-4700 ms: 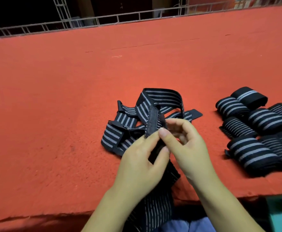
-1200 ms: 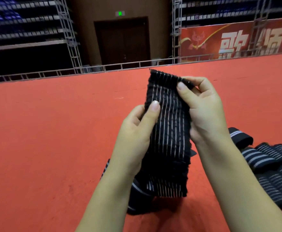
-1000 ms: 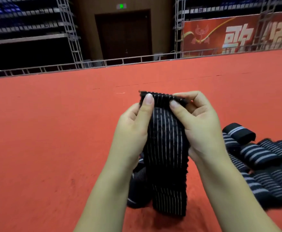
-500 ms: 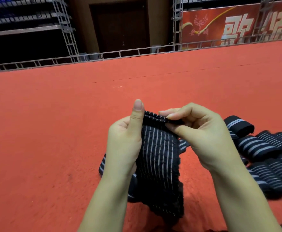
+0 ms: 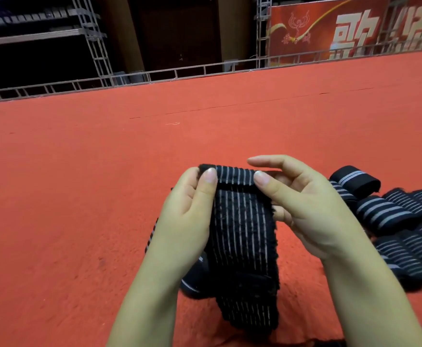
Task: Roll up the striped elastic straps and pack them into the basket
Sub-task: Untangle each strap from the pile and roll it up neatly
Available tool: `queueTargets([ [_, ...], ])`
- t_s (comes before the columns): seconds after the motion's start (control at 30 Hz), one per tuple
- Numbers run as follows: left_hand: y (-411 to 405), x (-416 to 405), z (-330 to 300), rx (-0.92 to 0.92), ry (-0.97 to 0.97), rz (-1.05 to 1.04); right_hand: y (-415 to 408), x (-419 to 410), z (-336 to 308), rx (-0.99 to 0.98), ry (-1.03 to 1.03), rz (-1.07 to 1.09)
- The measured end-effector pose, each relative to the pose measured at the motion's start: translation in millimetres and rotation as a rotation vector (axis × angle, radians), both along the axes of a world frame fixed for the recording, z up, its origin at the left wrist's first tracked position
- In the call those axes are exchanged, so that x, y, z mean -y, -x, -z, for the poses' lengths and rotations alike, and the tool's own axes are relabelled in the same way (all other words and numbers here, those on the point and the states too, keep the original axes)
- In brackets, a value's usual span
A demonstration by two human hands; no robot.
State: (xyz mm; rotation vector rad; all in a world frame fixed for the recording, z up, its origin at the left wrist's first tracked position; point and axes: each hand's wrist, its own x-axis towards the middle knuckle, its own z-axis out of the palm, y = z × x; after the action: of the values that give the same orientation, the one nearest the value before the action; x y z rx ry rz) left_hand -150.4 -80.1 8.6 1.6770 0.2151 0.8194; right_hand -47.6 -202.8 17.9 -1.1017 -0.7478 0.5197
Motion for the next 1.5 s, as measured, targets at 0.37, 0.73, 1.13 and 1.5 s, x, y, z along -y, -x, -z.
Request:
queueTargets([
  [0.37,-0.6,-2.5,9.5,-0.016,0.287,0.054,5.4,-9.3,13.7,0.167,0.002,0.233],
  [0.73,-3.2,7.8,8.1,0.041,0.287,-0.085,16.3,-20.6,24.1,0.5,0.023,0.457],
  [1.13,1.9,-1.9,13.5,0.088,0.291,-0.085,18.0,-12.5,23.0,0.236,0.023,0.162],
  [1.5,3.0,0.0,17.8,0.03,0.243,0.015,18.9,-16.5,27.8,0.071,-0.045,0.175],
])
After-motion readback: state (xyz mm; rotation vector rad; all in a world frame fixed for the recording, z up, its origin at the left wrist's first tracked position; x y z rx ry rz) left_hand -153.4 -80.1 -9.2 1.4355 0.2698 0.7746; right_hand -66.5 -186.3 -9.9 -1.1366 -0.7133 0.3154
